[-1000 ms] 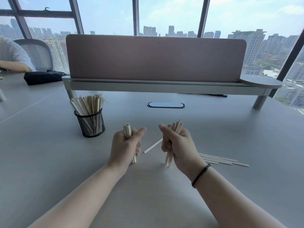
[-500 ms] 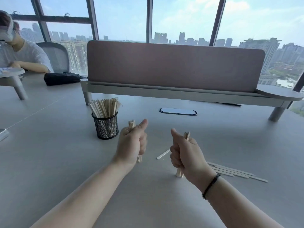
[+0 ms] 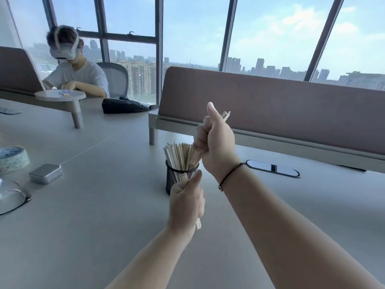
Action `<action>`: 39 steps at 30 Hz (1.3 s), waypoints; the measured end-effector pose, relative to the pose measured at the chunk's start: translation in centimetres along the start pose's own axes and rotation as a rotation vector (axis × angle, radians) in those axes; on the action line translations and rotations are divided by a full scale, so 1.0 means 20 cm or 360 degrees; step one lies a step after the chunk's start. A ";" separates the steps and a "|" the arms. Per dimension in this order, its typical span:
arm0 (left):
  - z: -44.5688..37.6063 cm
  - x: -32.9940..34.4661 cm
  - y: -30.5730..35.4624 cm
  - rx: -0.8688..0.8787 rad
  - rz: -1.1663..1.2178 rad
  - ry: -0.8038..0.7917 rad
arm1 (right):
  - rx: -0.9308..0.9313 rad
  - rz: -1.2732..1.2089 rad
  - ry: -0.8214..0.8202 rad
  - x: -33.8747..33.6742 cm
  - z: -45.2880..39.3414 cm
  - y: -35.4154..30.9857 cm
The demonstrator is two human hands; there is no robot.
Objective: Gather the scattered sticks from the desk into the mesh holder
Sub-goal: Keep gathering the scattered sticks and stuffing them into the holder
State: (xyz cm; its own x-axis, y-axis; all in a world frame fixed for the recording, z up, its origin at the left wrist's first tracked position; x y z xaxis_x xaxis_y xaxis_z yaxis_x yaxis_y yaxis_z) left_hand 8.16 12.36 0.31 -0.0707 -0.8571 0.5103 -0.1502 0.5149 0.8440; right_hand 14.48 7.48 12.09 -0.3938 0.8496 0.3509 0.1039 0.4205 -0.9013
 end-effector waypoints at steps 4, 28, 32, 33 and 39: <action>-0.04 -0.03 -0.01 0.0011 0.0038 0.0132 | 0.0000 0.0364 0.0023 0.08 -0.18 0.09; -0.10 -0.23 0.12 0.0161 0.0120 0.0396 | -0.0513 0.2507 -0.0877 -0.04 -0.05 0.26; -0.11 -0.23 0.19 0.0228 0.0146 0.0277 | -0.0636 0.1870 -0.0366 -0.09 0.11 0.15; -0.11 -0.21 0.24 0.0266 0.0148 0.0230 | -0.0623 0.1695 -0.0246 -0.12 0.20 0.15; -0.24 -0.02 0.60 0.0478 0.0122 0.0054 | -0.0272 0.1583 -0.0089 -0.36 0.75 0.37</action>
State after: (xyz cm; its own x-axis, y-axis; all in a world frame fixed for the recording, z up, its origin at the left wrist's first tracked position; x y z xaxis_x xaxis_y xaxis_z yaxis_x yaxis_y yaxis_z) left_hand 11.13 18.87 11.03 -0.0609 -0.8123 0.5800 -0.4307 0.5456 0.7189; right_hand 4.44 -0.37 -0.88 -0.0994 0.8250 -0.5563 0.5360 -0.4266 -0.7285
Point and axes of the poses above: each hand's wrist, its own z-axis away from the middle knuckle, its own x-axis out of the palm, y = z × x, the point moved 3 cm from there along -z, towards the middle knuckle, and after that the axes turned 13 degrees about -y, right-handed, at the moved point
